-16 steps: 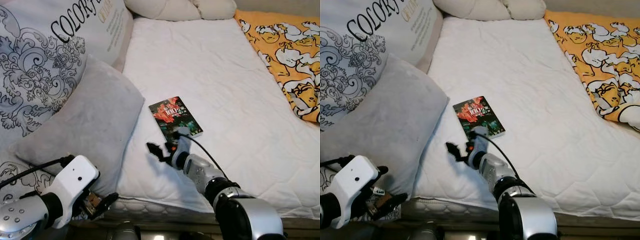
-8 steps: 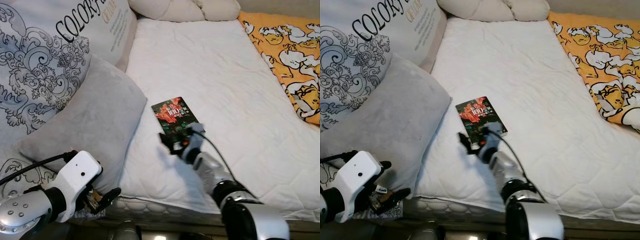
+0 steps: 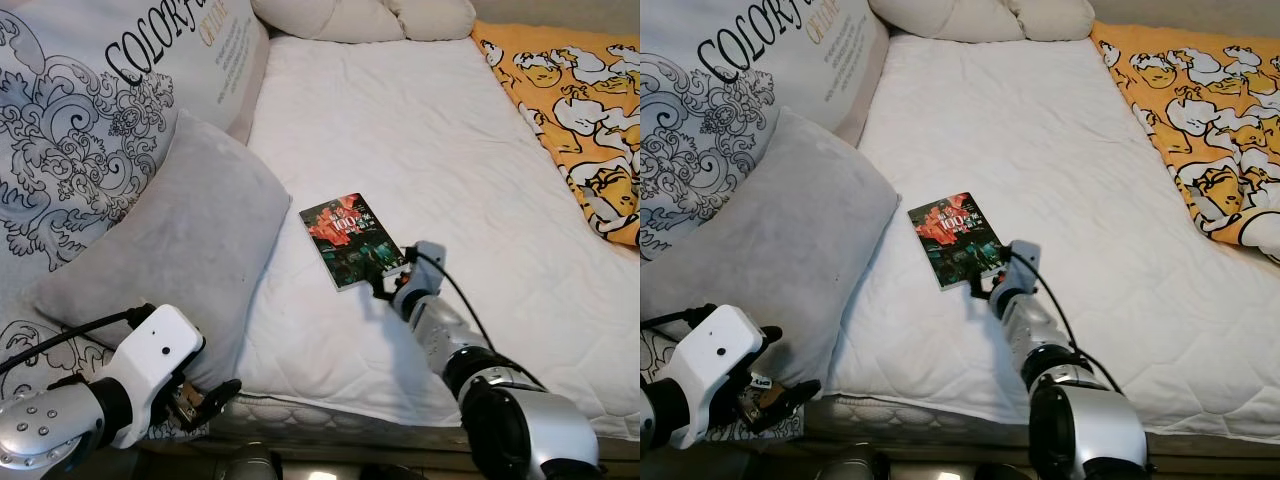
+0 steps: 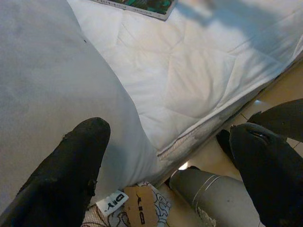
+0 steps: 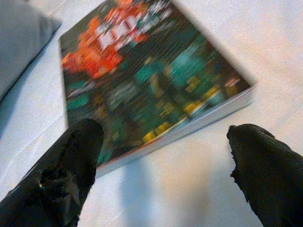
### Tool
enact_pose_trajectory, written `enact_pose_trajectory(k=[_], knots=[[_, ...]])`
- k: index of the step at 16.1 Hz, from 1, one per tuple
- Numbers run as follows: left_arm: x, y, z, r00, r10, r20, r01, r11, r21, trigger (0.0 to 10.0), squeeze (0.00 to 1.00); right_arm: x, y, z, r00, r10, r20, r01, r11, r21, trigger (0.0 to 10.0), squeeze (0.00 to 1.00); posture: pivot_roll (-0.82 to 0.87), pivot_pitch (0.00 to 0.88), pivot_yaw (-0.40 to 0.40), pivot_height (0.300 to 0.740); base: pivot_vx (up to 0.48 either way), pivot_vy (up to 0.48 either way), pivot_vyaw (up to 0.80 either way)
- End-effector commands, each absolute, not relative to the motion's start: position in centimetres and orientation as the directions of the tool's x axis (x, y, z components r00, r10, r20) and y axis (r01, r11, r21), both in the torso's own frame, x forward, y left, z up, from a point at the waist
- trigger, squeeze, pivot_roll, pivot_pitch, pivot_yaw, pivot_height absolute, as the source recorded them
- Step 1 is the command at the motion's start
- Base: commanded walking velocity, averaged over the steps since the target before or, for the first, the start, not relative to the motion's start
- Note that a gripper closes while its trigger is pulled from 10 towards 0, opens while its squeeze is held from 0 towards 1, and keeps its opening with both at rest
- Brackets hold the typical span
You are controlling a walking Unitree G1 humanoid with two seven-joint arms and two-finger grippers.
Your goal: Clean up the room
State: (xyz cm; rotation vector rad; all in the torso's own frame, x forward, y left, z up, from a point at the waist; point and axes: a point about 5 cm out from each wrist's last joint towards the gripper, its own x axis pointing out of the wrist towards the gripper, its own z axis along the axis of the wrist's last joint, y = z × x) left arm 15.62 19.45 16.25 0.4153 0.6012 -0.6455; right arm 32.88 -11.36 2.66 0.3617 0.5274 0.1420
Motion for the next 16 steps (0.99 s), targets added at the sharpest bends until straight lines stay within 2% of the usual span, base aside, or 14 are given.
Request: enact_pose_trajectory(k=[1, 5, 16], knots=[[15.4, 19.4, 16.5, 0.640, -0.432, -0.636, 0.669, 0.720, 0.185, 10.0, 0.00, 32.7, -11.0, 2.4, 0.843, 0.245, -0.479, -0.046, 0.919, 0.391, 10.0, 1.00, 0.34, 0.094, 0.009, 0.740, 0.000, 0.000, 0.00], [14.9, 19.6, 16.8, 0.633, -0.424, -0.647, 0.672, 0.716, 0.188, 10.0, 0.00, 32.4, -8.4, 2.6, 0.813, 0.342, -0.472, -0.128, 0.895, 0.428, 10.0, 1.00, 0.36, 0.113, 0.017, 0.740, 0.000, 0.000, 0.00], [13.7, 20.8, 18.3, 0.648, -0.371, -0.665, 0.646, 0.730, 0.222, 10.0, 0.00, 31.1, -5.0, 2.3, 0.780, 0.488, -0.392, -0.238, 0.810, 0.536, 10.0, 1.00, 0.45, 0.157, 0.062, 0.740, 0.000, 0.000, 0.00]])
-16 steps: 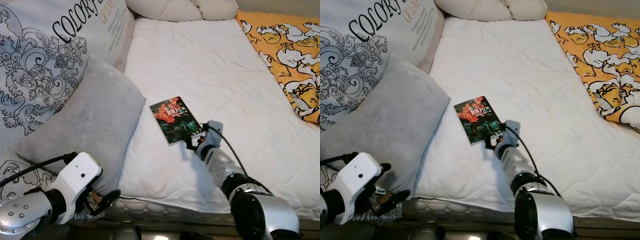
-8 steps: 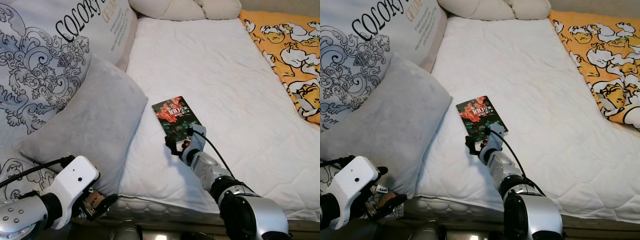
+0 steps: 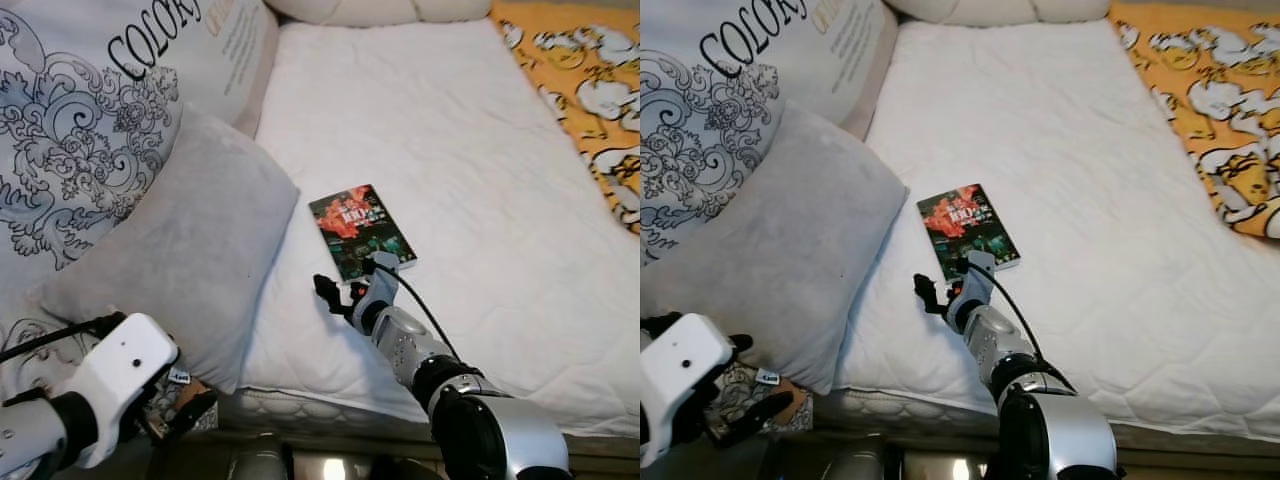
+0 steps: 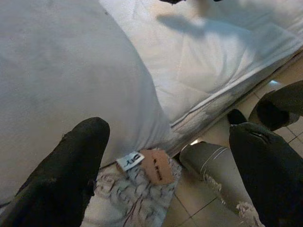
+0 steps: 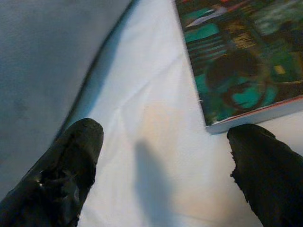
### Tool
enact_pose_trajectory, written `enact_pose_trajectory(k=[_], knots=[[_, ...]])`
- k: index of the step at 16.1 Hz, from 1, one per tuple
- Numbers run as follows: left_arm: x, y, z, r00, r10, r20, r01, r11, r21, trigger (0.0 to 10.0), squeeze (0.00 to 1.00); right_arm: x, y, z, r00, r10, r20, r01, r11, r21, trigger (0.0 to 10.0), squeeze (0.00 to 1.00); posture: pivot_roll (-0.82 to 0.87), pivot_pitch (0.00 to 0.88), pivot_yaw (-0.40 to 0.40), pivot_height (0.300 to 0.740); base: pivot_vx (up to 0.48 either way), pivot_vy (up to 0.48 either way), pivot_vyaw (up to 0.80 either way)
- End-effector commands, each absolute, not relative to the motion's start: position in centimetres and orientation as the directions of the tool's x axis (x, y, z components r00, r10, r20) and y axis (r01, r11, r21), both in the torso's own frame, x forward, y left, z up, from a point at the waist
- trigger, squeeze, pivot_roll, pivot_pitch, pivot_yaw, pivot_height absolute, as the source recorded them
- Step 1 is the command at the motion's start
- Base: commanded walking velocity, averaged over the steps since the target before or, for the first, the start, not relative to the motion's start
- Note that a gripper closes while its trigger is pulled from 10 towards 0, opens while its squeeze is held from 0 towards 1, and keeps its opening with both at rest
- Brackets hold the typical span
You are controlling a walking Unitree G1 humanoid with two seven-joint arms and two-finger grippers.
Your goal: Clean up the room
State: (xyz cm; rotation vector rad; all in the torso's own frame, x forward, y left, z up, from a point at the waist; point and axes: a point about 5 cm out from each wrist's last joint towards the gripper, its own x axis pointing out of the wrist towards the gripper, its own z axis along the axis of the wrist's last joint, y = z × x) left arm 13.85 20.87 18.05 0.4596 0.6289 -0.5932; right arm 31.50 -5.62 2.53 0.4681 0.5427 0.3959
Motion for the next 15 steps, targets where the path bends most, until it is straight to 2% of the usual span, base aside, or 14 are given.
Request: enact_pose_trajectory(k=[1, 5, 7, 8, 10, 14, 15], knots=[[13.6, 21.0, 18.4, 0.659, -0.359, -0.661, 0.634, 0.738, 0.232, 10.0, 0.00, 30.8, -4.2, 2.4, 0.765, 0.525, -0.373, -0.285, 0.795, 0.536, 10.0, 1.00, 0.45, 0.155, 0.062, 0.740, 0.000, 0.000, 0.00], [13.5, 21.0, 18.1, 0.656, -0.358, -0.664, 0.631, 0.743, 0.223, 10.0, 0.00, 30.0, -2.2, 2.6, 0.699, 0.636, -0.328, -0.429, 0.739, 0.520, 10.0, 1.00, 0.42, 0.131, 0.038, 0.740, 0.000, 0.000, 0.00], [13.8, 20.8, 17.3, 0.648, -0.379, -0.660, 0.640, 0.741, 0.203, 10.0, 0.00, 29.2, -2.2, 2.1, 0.657, 0.688, -0.308, -0.496, 0.702, 0.510, 10.0, 1.00, 0.37, 0.069, 0.007, 0.740, 0.000, 0.000, 0.00], [14.3, 20.7, 16.4, 0.650, -0.397, -0.648, 0.640, 0.746, 0.185, 10.0, 0.00, 28.9, -3.2, 1.6, 0.659, 0.689, -0.301, -0.498, 0.700, 0.512, 10.0, 1.00, 0.31, 0.002, -0.018, 0.740, 0.000, 0.000, 0.00], [14.8, 20.5, 15.7, 0.664, -0.415, -0.622, 0.629, 0.760, 0.163, 10.0, 0.00, 29.0, -4.4, 1.5, 0.671, 0.690, -0.272, -0.504, 0.693, 0.516, 10.0, 1.00, 0.26, 0.000, -0.031, 0.740, 0.000, 0.000, 0.00], [16.7, 20.0, 13.9, 0.749, -0.397, -0.531, 0.481, 0.876, 0.023, 10.0, 0.00, 30.4, -8.2, 3.4, 0.745, 0.651, -0.146, -0.530, 0.711, 0.462, 10.0, 1.00, 0.17, 0.000, -0.062, 0.740, 0.000, 0.000, 0.00], [17.9, 19.7, 13.7, 0.797, -0.368, -0.480, 0.425, 0.905, 0.013, 10.0, 0.00, 30.9, -9.9, 4.6, 0.813, 0.572, -0.109, -0.481, 0.765, 0.428, 10.0, 1.00, 0.15, 0.000, -0.069, 0.740, 0.000, 0.000, 0.00]])
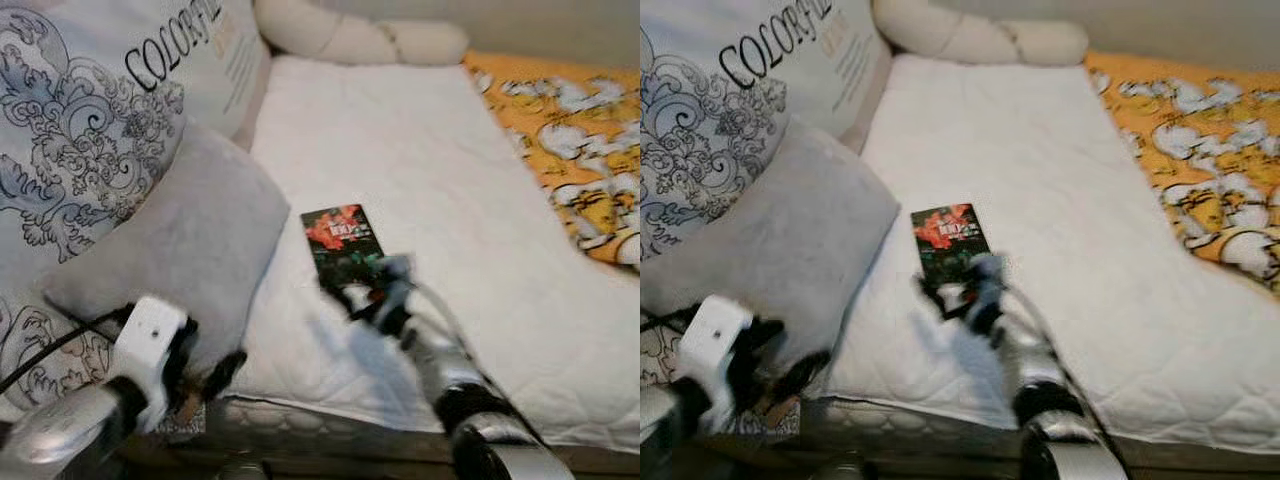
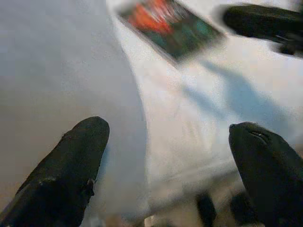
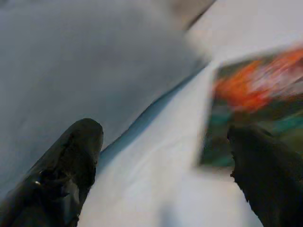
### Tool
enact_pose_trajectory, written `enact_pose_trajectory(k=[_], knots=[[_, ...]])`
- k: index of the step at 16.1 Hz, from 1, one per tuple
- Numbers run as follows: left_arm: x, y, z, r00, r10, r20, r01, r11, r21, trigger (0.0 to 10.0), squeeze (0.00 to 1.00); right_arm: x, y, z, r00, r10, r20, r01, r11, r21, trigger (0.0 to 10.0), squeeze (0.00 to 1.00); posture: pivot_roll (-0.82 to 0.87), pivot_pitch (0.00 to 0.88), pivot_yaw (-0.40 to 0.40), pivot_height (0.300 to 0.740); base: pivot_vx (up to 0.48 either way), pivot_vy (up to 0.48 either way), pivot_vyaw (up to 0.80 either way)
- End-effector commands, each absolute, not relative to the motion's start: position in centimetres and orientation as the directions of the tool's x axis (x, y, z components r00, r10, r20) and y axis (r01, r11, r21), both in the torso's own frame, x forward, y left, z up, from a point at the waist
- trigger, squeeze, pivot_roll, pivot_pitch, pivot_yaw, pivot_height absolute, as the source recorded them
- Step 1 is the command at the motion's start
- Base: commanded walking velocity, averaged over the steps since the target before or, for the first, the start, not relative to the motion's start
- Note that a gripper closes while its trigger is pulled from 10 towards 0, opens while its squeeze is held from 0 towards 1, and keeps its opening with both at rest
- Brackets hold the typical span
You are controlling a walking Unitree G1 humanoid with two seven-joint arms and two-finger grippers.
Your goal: Clean up the room
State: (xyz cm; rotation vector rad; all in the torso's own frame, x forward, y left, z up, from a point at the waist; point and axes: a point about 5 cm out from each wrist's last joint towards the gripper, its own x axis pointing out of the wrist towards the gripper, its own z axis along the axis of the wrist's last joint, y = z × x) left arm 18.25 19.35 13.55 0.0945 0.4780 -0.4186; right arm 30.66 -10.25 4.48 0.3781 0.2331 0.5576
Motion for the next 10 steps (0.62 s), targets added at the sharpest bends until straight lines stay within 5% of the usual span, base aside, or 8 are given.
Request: enact_pose_trajectory(k=[1, 6, 10], knots=[[19.2, 19.3, 13.5, 0.844, -0.322, -0.429, 0.364, 0.931, 0.017, 10.0, 0.00, 31.0, -11.7, 5.5, 0.879, 0.466, -0.099, -0.401, 0.836, 0.375, 10.0, 1.00, 0.12, 0.000, -0.072, 0.740, 0.000, 0.000, 0.00], [22.3, 19.2, 13.5, 0.963, -0.041, -0.268, 0.073, 0.991, 0.111, 10.0, 0.00, 28.7, -15.7, 7.3, 0.967, 0.210, -0.144, -0.168, 0.952, 0.257, 10.0, 1.00, 0.06, 0.000, -0.090, 0.740, 0.000, 0.000, 0.00], [23.6, 19.1, 13.8, 0.978, -0.001, -0.210, 0.030, 0.991, 0.134, 10.0, 0.00, 27.3, -16.4, 7.9, 0.971, 0.156, -0.181, -0.109, 0.963, 0.245, 10.0, 1.00, 0.05, 0.000, -0.076, 0.740, 0.000, -0.427, 0.00]])
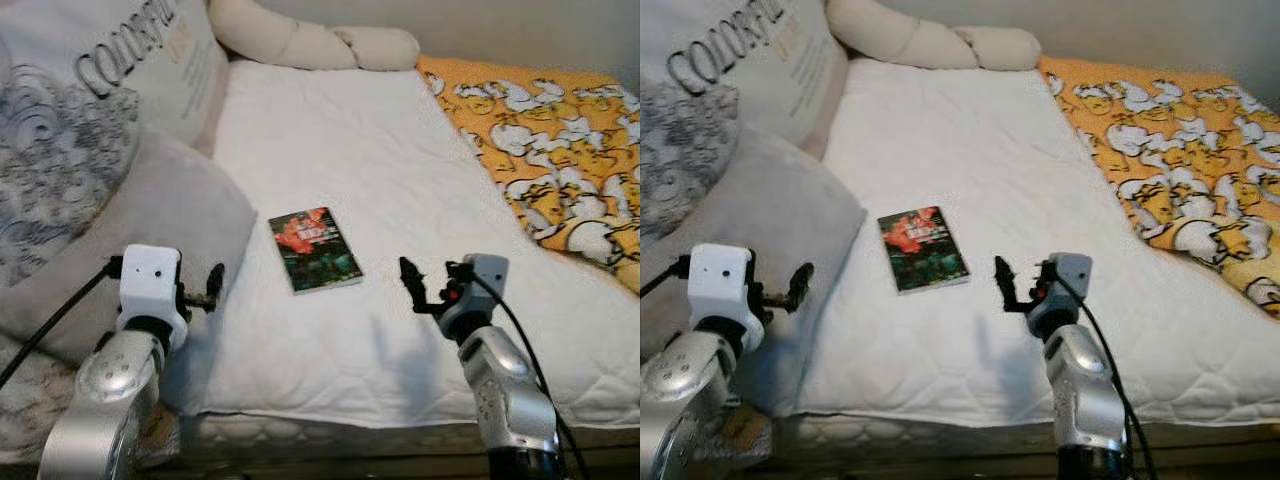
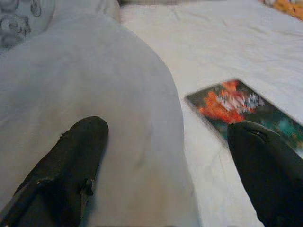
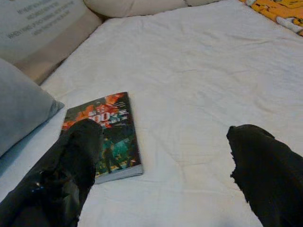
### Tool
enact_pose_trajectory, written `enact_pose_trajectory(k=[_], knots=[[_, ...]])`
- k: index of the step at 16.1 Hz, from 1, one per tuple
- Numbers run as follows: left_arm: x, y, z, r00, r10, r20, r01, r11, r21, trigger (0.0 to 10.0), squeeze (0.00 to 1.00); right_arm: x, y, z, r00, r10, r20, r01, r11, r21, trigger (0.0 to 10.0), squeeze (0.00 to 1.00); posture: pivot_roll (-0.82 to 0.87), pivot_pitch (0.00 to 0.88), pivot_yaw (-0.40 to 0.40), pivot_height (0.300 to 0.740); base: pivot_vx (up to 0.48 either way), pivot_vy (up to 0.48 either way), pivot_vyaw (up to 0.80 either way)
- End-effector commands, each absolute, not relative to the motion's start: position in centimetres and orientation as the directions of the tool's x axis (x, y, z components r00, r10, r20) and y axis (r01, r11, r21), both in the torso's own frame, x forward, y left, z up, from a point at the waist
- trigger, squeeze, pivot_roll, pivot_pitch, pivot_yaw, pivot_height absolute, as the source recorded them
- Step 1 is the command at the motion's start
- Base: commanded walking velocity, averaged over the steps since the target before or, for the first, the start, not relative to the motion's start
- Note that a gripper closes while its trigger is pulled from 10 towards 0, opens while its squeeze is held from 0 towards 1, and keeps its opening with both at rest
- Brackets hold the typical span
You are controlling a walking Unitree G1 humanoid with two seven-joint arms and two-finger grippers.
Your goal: Clean up the room
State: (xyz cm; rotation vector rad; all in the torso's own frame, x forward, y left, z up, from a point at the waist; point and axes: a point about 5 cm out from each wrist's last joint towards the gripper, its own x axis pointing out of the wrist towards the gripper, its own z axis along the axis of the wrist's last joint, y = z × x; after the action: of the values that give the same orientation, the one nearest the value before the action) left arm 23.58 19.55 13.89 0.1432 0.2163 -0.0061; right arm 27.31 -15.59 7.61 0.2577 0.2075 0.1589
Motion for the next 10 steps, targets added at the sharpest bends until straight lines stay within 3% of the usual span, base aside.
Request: enact_pose_trajectory(k=[1, 10], knots=[[24.0, 19.2, 13.8, 0.979, 0.010, -0.201, 0.019, 0.989, 0.143, 10.0, 0.00, 27.4, -16.4, 8.1, 0.972, 0.138, -0.190, -0.091, 0.967, 0.236, 10.0, 1.00, 0.04, 0.000, -0.064, 0.740, 0.000, -0.450, 0.00], [26.5, 19.0, 14.4, 0.986, 0.001, -0.167, 0.030, 0.983, 0.181, 10.0, 0.00, 28.6, -15.6, 9.4, 0.984, 0.127, -0.127, -0.112, 0.987, 0.117, 10.0, 1.00, 0.04, 0.000, -0.045, 0.740, 0.000, -0.437, 0.00]])
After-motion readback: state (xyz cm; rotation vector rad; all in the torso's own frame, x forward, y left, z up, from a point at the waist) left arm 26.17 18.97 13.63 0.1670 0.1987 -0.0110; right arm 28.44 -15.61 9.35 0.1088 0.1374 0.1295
